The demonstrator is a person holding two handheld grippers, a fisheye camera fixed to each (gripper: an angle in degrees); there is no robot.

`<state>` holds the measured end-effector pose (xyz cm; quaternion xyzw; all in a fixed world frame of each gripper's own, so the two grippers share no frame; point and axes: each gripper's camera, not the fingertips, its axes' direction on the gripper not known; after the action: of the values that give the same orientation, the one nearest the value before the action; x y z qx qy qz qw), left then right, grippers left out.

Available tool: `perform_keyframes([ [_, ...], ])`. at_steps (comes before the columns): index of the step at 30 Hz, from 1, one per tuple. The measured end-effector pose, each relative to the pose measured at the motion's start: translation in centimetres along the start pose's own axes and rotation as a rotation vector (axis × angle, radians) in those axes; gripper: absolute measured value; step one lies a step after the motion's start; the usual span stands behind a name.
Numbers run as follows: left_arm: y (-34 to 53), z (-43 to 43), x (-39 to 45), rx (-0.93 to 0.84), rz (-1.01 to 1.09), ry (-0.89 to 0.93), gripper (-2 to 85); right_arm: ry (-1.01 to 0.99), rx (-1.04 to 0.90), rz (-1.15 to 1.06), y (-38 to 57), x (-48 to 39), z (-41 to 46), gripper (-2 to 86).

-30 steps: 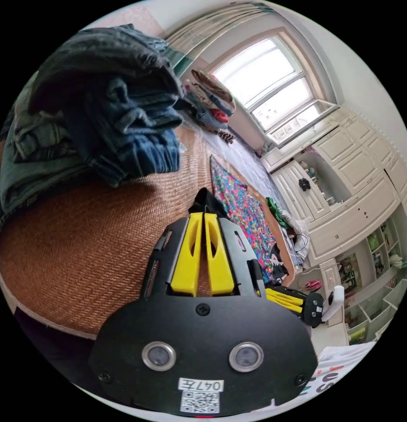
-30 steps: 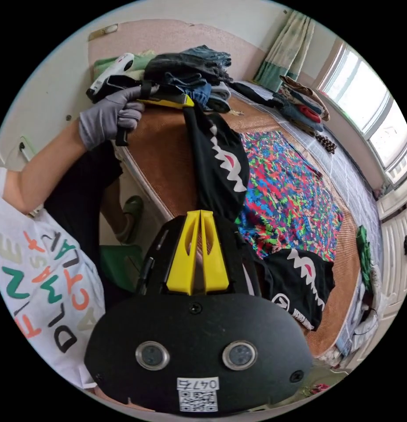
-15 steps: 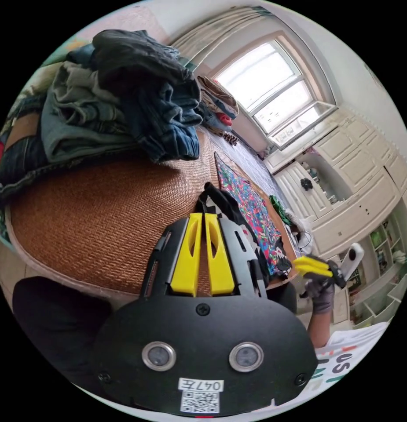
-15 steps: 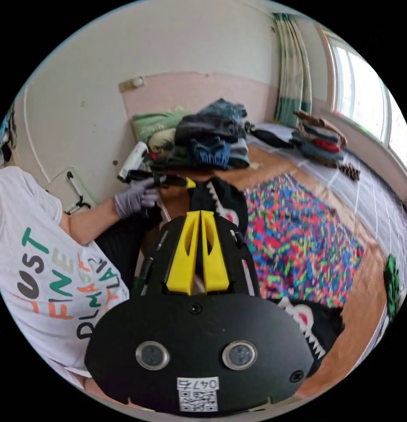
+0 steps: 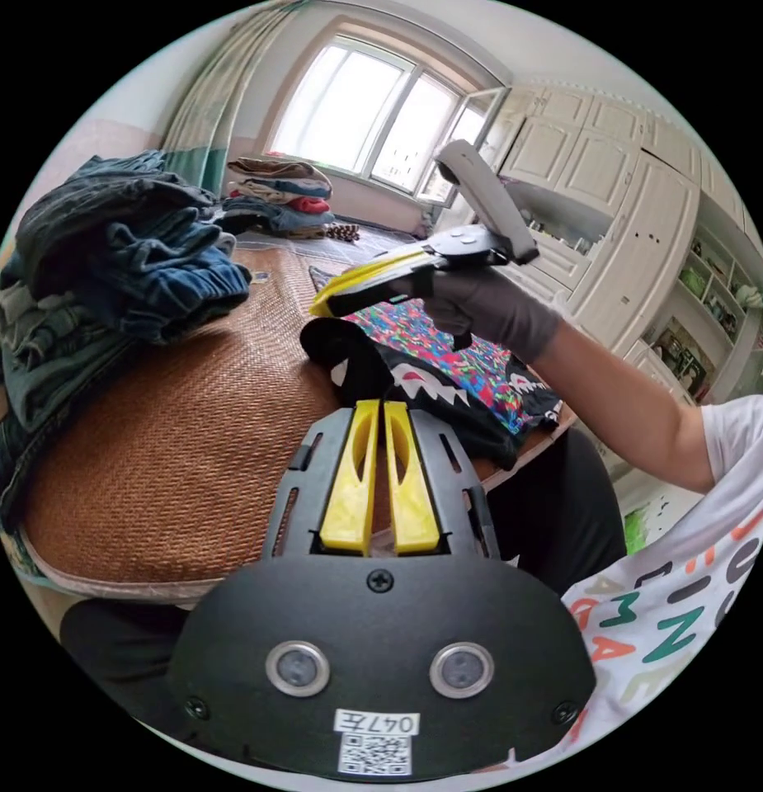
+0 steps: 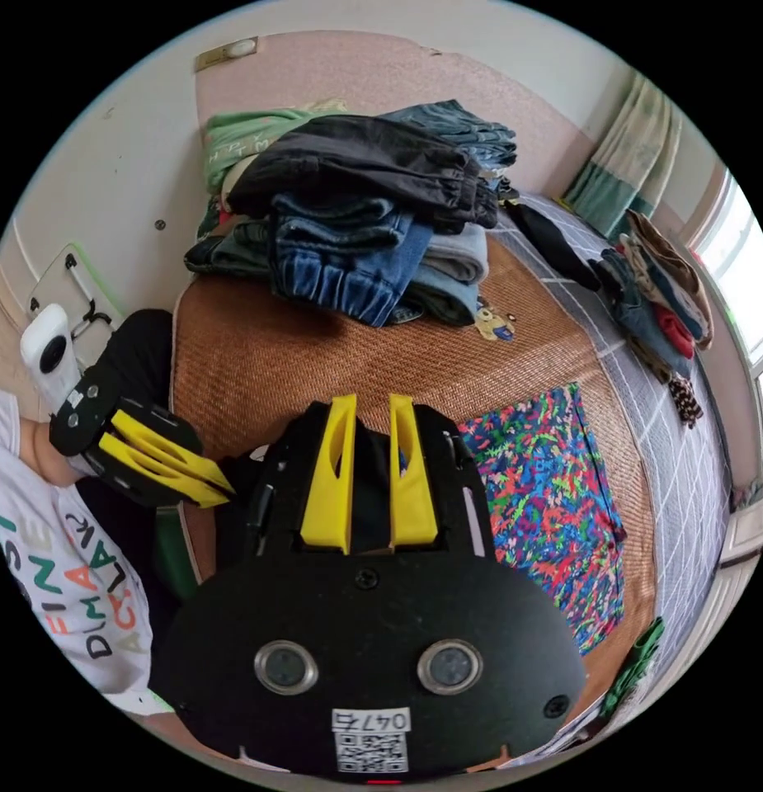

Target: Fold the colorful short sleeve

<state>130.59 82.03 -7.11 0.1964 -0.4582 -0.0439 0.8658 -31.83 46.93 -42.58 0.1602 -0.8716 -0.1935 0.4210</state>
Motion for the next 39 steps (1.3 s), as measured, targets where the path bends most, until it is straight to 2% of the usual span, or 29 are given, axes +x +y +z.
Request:
perform_keyframes([
  [3,-0.3,0.5,0.6,-0.023,0.000,0.029,-1.0,-0.003,-0.060,-0.057,0.4,-0.3,0.4,1.8],
  [6,-0.6,0.8,1.2,-0.036,-0.003,0.061,-1.0,0.032,0.007,0.016,1.6,0.2,-1.6,1.6],
  [8,-0.8,1.0,1.7,-0.046,0.002,0.060,-1.0,-0.076,0.088,0.017,2.2,-0.1,-3.7,2.6],
  [10,-1.0,1.1,2.2,-0.053,0.012,0.051,-1.0,-0.124,0.068,-0.025,2.3,-1.0,-4.2,3.7],
  [12,-1.3,1.0,2.7,-0.057,0.022,0.047,-1.0,-0.101,0.001,-0.083,2.2,-2.3,-3.9,4.1],
  [14,-1.5,0.8,2.8,-0.057,0.022,0.049,-1.0,0.004,-0.081,-0.165,2.3,-3.9,-2.9,3.0],
  [18,-1.8,0.0,2.9,-0.049,0.016,0.045,-1.0,0.110,-0.140,-0.173,2.3,-3.8,-1.9,0.2],
  [21,-1.8,-2.0,2.7,0.016,-0.011,-0.001,-1.0,0.092,-0.044,-0.053,2.2,-1.8,-3.3,-0.3],
  [23,-1.7,-3.7,2.0,0.082,-0.057,-0.043,-1.0,0.006,0.044,0.080,2.3,0.3,-3.9,-0.4],
  [27,-1.0,-6.8,-1.0,0.185,-0.226,-0.092,-1.0,-0.089,0.059,0.212,2.7,2.6,-1.3,-0.1],
  [31,-0.6,-7.5,-3.7,0.171,-0.362,-0.092,-1.0,-0.184,0.000,0.290,3.3,3.5,3.5,1.8],
  [35,-0.2,-7.6,-5.9,0.178,-0.474,-0.006,-1.0,-0.235,0.163,0.324,6.6,4.1,-0.6,5.1],
  [39,-0.6,-8.3,-6.8,0.210,-0.531,0.020,-1.0,-0.205,0.333,0.330,13.2,2.9,-6.6,3.0],
])
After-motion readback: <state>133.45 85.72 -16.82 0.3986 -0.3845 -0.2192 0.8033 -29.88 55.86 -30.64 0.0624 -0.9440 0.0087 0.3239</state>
